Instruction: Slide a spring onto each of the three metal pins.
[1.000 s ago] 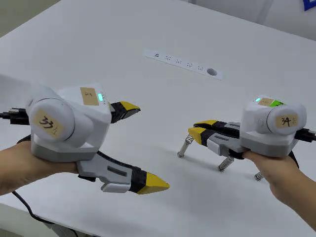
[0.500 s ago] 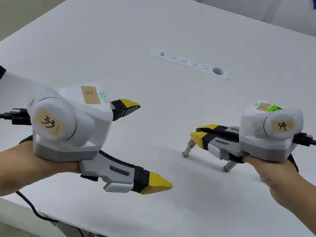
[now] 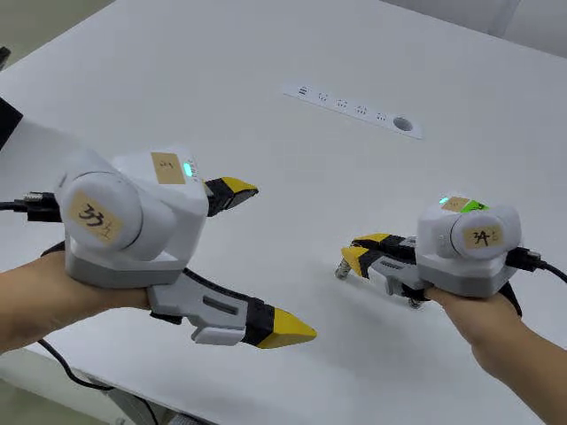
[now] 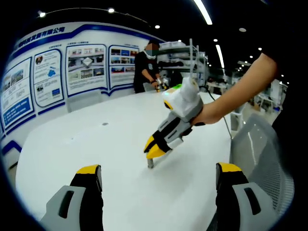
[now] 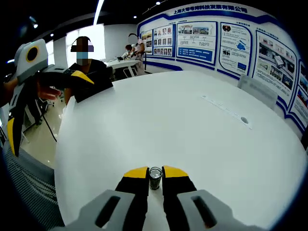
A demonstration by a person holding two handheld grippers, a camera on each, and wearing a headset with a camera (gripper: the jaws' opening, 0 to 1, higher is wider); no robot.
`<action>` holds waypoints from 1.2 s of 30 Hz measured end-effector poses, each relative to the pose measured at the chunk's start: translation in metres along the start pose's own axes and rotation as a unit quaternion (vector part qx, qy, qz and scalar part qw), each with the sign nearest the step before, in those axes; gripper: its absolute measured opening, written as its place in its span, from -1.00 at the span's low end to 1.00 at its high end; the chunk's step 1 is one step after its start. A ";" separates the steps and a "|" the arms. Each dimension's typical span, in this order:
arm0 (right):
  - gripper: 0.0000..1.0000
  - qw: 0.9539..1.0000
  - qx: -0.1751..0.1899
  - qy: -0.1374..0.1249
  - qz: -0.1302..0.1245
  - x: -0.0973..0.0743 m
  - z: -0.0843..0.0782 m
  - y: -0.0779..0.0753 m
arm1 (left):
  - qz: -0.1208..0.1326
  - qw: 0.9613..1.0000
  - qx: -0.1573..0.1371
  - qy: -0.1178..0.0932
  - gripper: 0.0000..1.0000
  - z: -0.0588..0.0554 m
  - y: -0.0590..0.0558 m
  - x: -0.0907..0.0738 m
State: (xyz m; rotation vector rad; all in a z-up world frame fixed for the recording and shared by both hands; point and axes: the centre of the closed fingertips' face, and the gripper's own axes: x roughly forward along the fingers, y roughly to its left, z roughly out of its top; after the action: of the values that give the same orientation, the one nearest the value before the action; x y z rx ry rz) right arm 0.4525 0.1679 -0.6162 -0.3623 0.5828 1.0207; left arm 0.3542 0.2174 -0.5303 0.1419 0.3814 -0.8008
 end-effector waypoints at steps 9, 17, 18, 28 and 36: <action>-0.77 1.000 0.002 0.005 0.001 0.003 -0.007 0.002 | 0.002 1.000 -0.003 0.001 1.00 -0.002 -0.001 -0.001; -0.60 1.000 0.001 0.007 0.001 0.000 -0.007 0.000 | 0.005 1.000 -0.001 -0.002 1.00 0.003 -0.003 -0.004; -0.60 1.000 0.001 0.006 0.001 -0.001 -0.006 0.001 | 0.006 1.000 0.000 -0.002 1.00 0.004 -0.003 -0.005; -0.59 0.999 -0.008 -0.050 0.003 -0.041 0.024 0.000 | 0.005 1.000 0.015 -0.008 1.00 0.021 -0.011 -0.001; -0.52 0.995 -0.002 -0.100 -0.012 -0.099 0.043 -0.022 | 0.015 0.999 0.025 -0.022 1.00 0.045 -0.010 0.004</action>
State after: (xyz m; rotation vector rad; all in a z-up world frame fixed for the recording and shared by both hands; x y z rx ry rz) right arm 0.4447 0.1122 -0.5213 -0.2661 0.3961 1.0205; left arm 0.3619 0.1956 -0.4901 0.1762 0.3181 -0.7835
